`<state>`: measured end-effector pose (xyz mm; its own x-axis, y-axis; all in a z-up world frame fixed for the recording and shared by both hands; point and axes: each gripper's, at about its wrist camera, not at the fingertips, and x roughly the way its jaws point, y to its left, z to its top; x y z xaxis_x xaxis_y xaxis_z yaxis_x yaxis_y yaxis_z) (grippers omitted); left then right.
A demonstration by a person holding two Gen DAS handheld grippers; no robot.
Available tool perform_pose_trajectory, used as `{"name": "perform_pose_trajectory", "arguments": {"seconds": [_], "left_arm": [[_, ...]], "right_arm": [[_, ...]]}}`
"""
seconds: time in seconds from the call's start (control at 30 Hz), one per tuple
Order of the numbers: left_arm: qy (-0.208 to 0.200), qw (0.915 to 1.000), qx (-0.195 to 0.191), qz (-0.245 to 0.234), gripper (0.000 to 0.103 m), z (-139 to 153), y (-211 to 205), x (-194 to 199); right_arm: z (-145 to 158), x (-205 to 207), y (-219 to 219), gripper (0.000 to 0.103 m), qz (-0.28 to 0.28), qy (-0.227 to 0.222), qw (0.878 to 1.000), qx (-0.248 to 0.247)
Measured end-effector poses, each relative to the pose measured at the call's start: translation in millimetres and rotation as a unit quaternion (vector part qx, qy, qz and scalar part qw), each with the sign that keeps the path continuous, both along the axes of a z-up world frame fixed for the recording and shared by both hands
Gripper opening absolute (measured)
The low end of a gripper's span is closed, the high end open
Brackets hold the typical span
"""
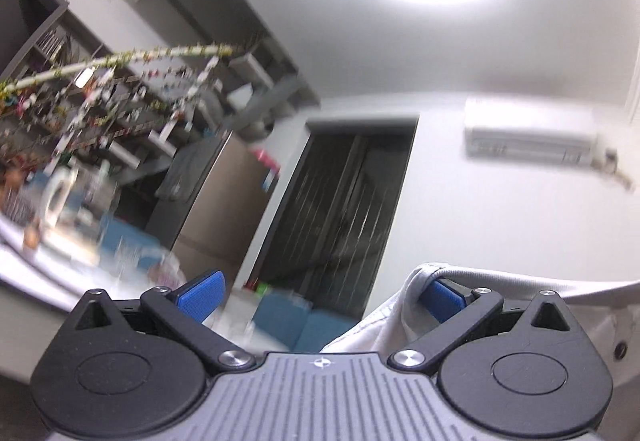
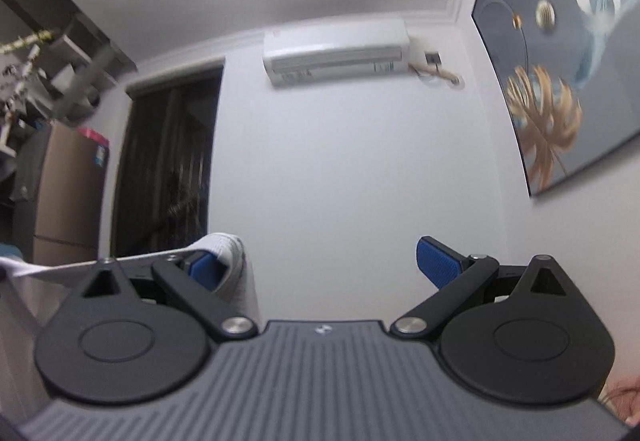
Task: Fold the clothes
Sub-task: 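Raise the held T-shirt high with both grippers to shake it out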
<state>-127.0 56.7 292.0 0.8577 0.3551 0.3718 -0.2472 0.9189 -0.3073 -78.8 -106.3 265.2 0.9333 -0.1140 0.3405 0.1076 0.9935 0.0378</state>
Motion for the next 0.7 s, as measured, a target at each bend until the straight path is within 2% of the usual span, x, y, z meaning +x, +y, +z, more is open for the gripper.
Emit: {"name": "perform_pose_trajectory", "arguments": {"seconds": [0.17, 0.3, 0.37, 0.43, 0.5, 0.7], "left_arm": [[-0.039, 0.9988, 0.025, -0.015, 0.103, 97, -7, -72], [-0.016, 0.9981, 0.039, -0.044, 0.103, 151, -14, -110], [0.004, 0.997, 0.031, -0.071, 0.103, 161, -17, -121], [0.029, 0.9948, 0.021, -0.096, 0.103, 156, -23, -119], [0.056, 0.9919, 0.013, -0.113, 0.103, 136, -29, -104], [0.131, 0.9833, 0.008, -0.126, 0.103, 9, -38, 23]], "right_arm": [[74, -68, -7, 0.101, 0.005, -0.04, 0.999, -0.003], [112, -101, -22, 0.101, 0.01, -0.04, 0.999, 0.006], [119, -110, -29, 0.103, 0.008, -0.034, 0.999, 0.006], [116, -111, -37, 0.103, 0.001, -0.022, 1.0, 0.005], [104, -101, -45, 0.103, -0.006, 0.0, 1.0, 0.003], [31, -21, -74, 0.103, -0.024, 0.09, 0.996, 0.004]]}}
